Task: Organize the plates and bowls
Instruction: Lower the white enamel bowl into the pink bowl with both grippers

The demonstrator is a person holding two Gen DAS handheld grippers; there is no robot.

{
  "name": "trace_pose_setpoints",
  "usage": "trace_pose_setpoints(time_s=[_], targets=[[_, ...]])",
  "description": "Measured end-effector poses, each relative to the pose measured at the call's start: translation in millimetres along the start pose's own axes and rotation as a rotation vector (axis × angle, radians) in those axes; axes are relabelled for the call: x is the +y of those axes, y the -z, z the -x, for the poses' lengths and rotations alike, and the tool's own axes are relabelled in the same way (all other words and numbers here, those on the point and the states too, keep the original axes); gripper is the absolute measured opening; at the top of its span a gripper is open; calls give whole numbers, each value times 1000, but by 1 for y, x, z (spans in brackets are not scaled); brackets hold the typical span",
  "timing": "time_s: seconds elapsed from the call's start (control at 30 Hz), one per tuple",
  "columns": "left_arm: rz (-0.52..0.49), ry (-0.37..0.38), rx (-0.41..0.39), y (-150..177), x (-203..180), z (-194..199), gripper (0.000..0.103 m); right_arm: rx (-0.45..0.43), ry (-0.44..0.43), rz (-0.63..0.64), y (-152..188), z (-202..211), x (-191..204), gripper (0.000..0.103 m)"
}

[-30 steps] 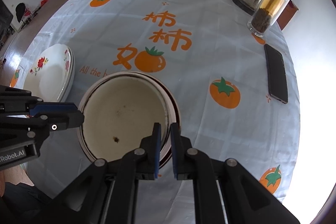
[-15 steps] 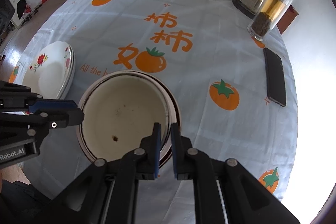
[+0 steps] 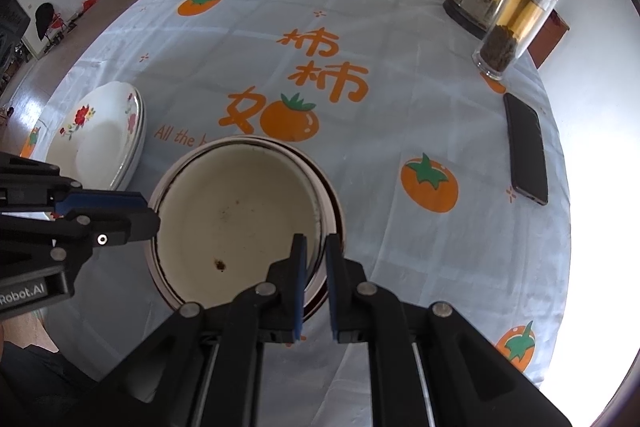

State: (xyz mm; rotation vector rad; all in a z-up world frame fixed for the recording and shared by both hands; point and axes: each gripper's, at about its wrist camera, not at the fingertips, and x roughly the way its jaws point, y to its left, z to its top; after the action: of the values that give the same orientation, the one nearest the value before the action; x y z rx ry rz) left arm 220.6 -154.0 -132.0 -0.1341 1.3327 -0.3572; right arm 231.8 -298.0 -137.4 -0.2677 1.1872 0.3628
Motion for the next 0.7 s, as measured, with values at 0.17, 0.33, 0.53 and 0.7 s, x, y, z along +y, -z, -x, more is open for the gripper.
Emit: trace_pose_setpoints(time_s=[0.17, 0.33, 0.53, 0.7], targets=[[-17, -23, -12, 1, -3, 1, 15, -4, -5, -3, 0, -1, 0, 9], [-30, -34, -14, 1, -5, 1, 15, -15, 20, 22, 2, -1, 5, 10], [-45, -46, -18, 1, -9, 3, 15, -20, 1, 13, 2, -2, 2, 11], [-46, -55, -29, 2, -10, 6, 15, -38, -19, -6, 5, -1, 0, 13]])
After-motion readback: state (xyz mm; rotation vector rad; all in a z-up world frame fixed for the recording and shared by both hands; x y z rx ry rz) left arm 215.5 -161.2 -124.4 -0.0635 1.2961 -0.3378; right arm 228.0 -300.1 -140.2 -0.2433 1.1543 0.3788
